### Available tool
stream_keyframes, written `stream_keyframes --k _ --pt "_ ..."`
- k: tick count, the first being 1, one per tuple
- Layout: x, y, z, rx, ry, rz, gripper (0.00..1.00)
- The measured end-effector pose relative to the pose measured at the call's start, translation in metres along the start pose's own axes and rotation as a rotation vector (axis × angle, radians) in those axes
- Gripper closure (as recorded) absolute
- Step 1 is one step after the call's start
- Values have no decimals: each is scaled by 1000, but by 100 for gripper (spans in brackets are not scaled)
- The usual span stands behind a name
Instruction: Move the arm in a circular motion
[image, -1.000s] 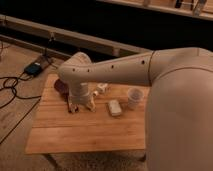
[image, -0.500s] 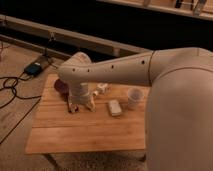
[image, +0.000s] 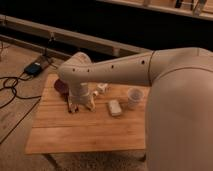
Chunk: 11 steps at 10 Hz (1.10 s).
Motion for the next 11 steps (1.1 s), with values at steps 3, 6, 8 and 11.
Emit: stream_keyframes --k 3,6,8,11 --pt "0 0 0 0 0 0 35" --pt "0 0 0 0 0 0 35" --pt "-1 -1 0 0 -1 3 35" --pt "-25 -41 -10 31 -23 47 35"
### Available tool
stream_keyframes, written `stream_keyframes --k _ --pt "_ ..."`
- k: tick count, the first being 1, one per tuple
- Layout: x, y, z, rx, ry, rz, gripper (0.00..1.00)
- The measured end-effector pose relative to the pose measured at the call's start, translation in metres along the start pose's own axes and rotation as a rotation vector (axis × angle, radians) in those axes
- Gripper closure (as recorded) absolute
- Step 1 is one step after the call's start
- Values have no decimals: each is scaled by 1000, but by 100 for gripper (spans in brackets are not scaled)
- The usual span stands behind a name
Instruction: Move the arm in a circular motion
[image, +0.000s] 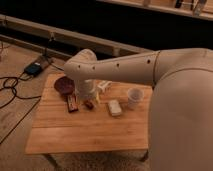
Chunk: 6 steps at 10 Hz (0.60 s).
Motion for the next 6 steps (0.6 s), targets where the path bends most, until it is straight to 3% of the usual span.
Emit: stream_keyframes --k 4,6 --pt "-50 -33 -6 41 -28 14 35" --pt "-84 -25 -1 48 -31 -29 35"
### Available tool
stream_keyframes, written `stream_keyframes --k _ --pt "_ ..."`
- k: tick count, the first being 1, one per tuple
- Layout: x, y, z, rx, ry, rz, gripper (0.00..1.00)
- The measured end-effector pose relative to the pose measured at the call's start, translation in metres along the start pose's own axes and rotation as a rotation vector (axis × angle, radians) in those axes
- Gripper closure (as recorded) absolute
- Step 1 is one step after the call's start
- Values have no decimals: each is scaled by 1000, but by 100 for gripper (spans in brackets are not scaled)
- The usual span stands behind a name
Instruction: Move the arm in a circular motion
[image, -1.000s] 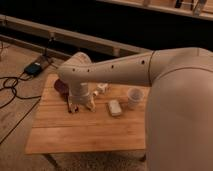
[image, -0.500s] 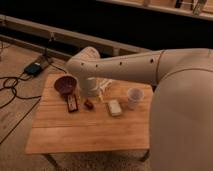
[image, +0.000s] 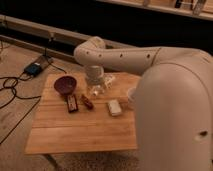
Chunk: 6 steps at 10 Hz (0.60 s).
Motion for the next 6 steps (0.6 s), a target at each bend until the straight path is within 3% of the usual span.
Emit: stream_keyframes --k 3,6 --pt "-32 28 10 -8 2 -61 35" --pt "-42 80 25 -33 18 -152 35"
